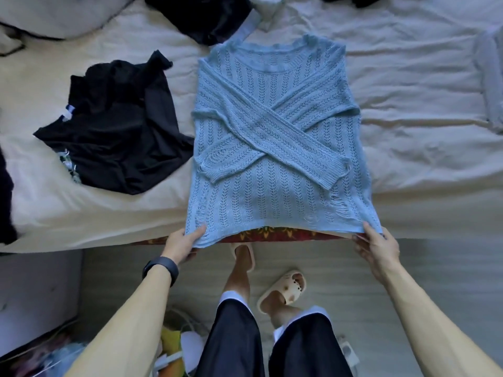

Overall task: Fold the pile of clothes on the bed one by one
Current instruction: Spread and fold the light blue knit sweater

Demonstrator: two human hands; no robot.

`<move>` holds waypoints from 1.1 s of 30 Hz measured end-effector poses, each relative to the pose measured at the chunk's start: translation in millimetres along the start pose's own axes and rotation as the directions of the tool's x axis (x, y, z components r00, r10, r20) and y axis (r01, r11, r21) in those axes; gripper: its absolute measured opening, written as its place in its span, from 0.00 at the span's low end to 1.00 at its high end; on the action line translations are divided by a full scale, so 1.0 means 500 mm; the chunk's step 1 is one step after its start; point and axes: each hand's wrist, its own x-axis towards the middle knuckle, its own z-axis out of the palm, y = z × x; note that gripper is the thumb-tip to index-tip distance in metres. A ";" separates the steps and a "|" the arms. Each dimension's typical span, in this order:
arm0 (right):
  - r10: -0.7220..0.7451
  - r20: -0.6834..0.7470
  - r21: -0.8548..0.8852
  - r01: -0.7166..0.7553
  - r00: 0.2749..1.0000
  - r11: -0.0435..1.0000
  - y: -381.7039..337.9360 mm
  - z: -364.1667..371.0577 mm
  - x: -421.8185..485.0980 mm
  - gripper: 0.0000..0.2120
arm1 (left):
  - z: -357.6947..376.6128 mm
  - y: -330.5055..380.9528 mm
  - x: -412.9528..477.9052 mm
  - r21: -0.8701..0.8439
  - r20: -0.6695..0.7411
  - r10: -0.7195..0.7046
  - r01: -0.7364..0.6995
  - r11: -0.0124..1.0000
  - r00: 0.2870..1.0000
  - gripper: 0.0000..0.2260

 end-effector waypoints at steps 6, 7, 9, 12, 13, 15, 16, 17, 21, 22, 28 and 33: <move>0.122 0.066 0.169 -0.131 0.990 0.977 -0.051 -0.021 -0.022 0.11 | -0.022 -0.012 -0.054 -0.102 -0.135 0.029 -0.043 0.994 0.990 0.08; 0.145 0.093 0.180 -0.160 0.985 0.971 -0.055 -0.023 -0.024 0.08 | -0.021 -0.010 -0.063 -0.131 -0.148 0.026 -0.046 0.990 0.989 0.07; 0.173 0.126 0.187 -0.195 0.977 0.963 -0.067 -0.024 -0.033 0.05 | -0.019 -0.004 -0.081 -0.194 -0.173 0.025 -0.059 0.979 0.985 0.08; 0.093 -0.026 0.204 -0.086 0.995 0.975 -0.076 -0.016 -0.036 0.10 | -0.018 0.011 -0.102 -0.248 -0.241 0.022 -0.083 0.965 0.970 0.10; 0.057 -0.089 0.210 -0.038 0.994 0.977 -0.081 -0.017 -0.047 0.11 | -0.020 0.019 -0.114 -0.268 -0.261 0.024 -0.096 0.959 0.965 0.10; 0.021 -0.164 0.220 0.016 0.986 0.975 -0.092 -0.026 -0.079 0.12 | -0.029 0.032 -0.143 -0.304 -0.300 0.016 -0.112 0.946 0.954 0.10; 0.010 -0.180 0.231 0.032 0.984 0.972 -0.098 -0.034 -0.096 0.12 | -0.036 0.037 -0.157 -0.322 -0.316 0.013 -0.120 0.939 0.949 0.10; -0.006 -0.189 0.243 0.052 0.982 0.969 -0.104 -0.045 -0.115 0.12 | -0.042 0.042 -0.171 -0.344 -0.325 0.009 -0.127 0.930 0.946 0.10; -0.053 -0.219 0.312 0.121 0.974 0.942 -0.132 -0.093 -0.194 0.14 | -0.068 0.054 -0.238 -0.420 -0.333 -0.018 -0.132 0.898 0.943 0.07; -0.052 -0.227 0.330 0.127 0.973 0.935 -0.136 -0.106 -0.213 0.15 | -0.076 0.055 -0.259 -0.441 -0.341 -0.034 -0.128 0.888 0.940 0.06; 0.031 -0.215 0.289 0.033 0.976 0.957 -0.092 -0.175 -0.284 0.10 | -0.106 -0.002 -0.348 -0.497 -0.333 -0.112 -0.073 0.864 0.936 0.07; 0.133 -0.154 0.296 -0.083 0.979 0.952 -0.064 -0.173 -0.291 0.17 | -0.086 -0.011 -0.362 -0.506 -0.308 -0.101 -0.073 0.859 0.946 0.05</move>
